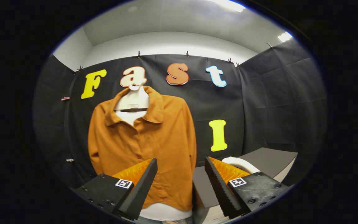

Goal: Iron the clothes twice with a garment steamer, once on the left side and once on the right side.

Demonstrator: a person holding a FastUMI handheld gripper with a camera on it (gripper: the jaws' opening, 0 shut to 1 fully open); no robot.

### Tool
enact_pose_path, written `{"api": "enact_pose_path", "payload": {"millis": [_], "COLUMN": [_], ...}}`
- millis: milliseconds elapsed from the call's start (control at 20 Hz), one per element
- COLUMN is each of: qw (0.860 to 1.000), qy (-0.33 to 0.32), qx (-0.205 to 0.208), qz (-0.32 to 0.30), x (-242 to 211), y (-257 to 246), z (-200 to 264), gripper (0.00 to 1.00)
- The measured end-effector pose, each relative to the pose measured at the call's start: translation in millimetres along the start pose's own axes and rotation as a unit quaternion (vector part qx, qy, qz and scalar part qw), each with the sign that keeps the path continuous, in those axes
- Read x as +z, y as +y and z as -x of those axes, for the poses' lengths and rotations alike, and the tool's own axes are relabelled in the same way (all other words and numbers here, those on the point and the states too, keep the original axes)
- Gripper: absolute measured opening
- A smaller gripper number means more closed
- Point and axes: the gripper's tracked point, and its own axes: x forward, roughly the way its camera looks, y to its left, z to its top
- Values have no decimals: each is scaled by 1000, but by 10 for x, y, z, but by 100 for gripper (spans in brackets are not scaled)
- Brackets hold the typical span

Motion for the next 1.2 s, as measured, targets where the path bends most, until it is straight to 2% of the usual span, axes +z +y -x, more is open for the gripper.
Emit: {"api": "enact_pose_path", "payload": {"millis": [600,1200], "qw": [998,987], "qy": [49,150], "qx": [-41,-56], "qz": [-14,-34], "x": [-221,-862], "y": [-1535,-2201], "z": [-765,-1228], "gripper": [97,97]}}
